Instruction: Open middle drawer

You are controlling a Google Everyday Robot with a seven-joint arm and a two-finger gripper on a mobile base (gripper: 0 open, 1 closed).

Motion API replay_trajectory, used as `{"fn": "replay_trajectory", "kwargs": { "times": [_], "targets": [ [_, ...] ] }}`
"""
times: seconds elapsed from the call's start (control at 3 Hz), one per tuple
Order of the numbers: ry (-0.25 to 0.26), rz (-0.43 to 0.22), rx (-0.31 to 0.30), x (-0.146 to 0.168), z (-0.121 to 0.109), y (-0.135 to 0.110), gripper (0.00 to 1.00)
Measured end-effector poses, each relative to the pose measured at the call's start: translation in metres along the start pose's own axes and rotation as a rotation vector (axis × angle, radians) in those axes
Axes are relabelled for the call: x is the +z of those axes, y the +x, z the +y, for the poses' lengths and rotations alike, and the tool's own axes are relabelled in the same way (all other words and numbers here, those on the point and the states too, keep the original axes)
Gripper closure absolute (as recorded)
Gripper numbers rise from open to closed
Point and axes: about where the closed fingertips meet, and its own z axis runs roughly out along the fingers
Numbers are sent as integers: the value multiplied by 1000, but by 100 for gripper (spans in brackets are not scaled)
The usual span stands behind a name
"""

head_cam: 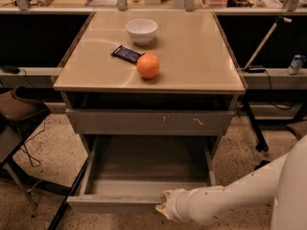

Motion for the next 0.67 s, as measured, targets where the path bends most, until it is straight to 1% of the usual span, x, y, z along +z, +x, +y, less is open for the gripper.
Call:
{"fn": "replay_trajectory", "kwargs": {
  "times": [0.33, 0.67],
  "targets": [
    [-17, 6, -8, -2, 11, 8, 100],
    [-17, 6, -8, -4, 11, 5, 100]
  ]
}}
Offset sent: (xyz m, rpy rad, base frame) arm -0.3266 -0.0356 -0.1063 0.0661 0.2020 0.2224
